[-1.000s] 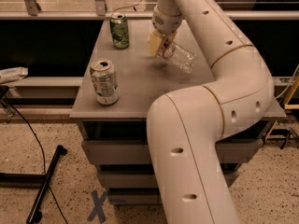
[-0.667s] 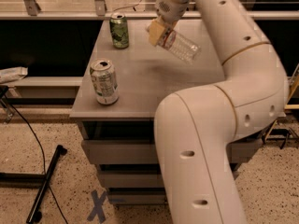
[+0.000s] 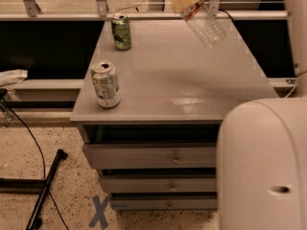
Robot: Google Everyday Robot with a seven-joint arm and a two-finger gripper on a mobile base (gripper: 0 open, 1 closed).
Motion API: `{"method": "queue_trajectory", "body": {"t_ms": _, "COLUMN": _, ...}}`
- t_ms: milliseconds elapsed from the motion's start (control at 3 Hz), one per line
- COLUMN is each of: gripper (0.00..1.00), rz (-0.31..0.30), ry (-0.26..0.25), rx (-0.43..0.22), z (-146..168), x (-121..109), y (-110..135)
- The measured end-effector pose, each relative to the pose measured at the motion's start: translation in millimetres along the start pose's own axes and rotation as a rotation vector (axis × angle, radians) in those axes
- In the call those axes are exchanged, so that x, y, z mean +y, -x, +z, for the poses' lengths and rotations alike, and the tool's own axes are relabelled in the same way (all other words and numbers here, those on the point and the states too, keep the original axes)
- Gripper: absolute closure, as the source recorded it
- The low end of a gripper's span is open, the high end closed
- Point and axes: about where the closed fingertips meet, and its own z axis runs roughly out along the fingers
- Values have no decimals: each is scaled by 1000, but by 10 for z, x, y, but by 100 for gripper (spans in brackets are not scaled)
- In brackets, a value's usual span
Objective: Place water bottle upright
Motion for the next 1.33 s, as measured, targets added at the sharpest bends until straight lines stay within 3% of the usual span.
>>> {"method": "queue_trajectory", "body": {"t_ms": 333, "gripper": 100, "rz": -2, "ry": -4, "rx": -304, "z": -638, "x": -96, "y": -38}}
{"method": "queue_trajectory", "body": {"t_ms": 667, "gripper": 100, "rz": -64, "ry": -29, "rx": -470, "z": -868, "x": -16, "y": -115}}
{"method": "queue_trajectory", "body": {"t_ms": 1000, "gripper": 100, "rz": -100, "ry": -33, "rx": -525, "z": -806, "x": 55, "y": -139}}
{"method": "queue_trajectory", "body": {"t_ms": 1333, "gripper": 100, "rz": -31, "ry": 17, "rx": -621, "z": -606, "x": -28, "y": -340}}
